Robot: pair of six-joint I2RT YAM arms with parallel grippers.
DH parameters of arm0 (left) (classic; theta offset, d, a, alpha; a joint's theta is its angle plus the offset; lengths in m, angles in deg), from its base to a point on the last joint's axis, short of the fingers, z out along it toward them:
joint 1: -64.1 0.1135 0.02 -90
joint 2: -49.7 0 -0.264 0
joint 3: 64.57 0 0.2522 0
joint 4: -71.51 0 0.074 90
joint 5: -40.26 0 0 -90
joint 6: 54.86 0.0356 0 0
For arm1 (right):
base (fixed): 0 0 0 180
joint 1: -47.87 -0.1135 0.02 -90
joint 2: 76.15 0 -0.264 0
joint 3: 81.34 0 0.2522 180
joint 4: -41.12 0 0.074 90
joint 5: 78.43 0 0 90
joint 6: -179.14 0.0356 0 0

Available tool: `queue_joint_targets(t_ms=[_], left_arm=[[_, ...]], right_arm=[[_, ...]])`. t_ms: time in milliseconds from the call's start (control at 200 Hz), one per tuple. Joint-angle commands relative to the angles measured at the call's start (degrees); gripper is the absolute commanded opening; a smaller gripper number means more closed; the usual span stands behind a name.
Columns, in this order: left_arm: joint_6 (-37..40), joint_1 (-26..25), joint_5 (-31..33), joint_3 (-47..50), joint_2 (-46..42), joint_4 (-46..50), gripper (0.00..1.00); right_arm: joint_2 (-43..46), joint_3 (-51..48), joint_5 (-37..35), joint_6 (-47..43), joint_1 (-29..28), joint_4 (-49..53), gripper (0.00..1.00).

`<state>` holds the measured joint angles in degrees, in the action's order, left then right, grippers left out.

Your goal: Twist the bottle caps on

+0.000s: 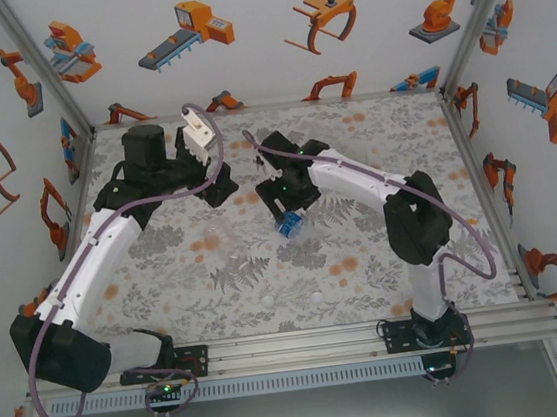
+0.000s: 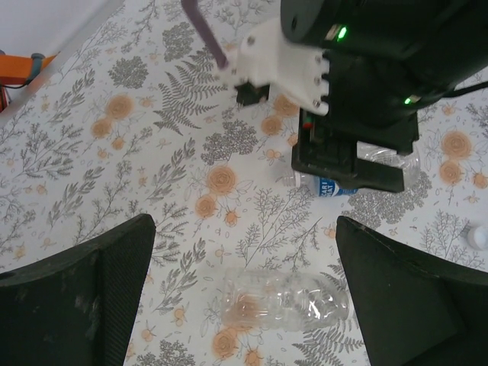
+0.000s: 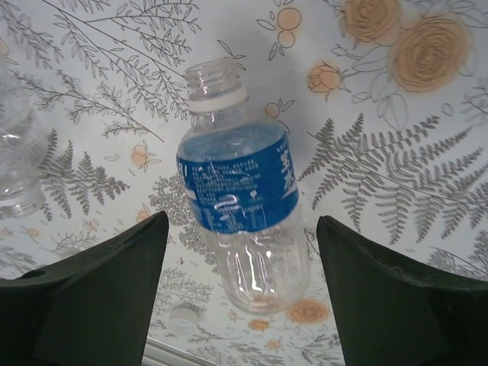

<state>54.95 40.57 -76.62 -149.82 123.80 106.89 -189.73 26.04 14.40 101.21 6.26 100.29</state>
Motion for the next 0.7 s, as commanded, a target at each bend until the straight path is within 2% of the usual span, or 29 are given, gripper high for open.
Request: queue_joint_targets(t_ms=[0, 225, 561, 696], left_arm=[[-1.0, 0.3, -1.7, 0.8, -1.9, -1.7, 0.93], [-1.1, 0.2, -2.4, 0.9, -1.9, -1.9, 0.93], [-1.5, 0.3, -2.9, 0.9, -1.8, -2.2, 0.93], [-1.7, 0.2, -3.5, 0.9, -1.7, -2.4, 0.93]], right_arm=[[-2.0, -1.0, 0.5, -0.3, -0.6, -2.6, 0.72], [-5.0, -2.4, 0.4, -0.2, -0.8, -4.5, 0.71], [-4.6, -2.8, -0.3, 1.2, -0.8, -5.0, 0.51], [-0.9, -3.4, -1.0, 2.2, -0.5, -5.4, 0.48]])
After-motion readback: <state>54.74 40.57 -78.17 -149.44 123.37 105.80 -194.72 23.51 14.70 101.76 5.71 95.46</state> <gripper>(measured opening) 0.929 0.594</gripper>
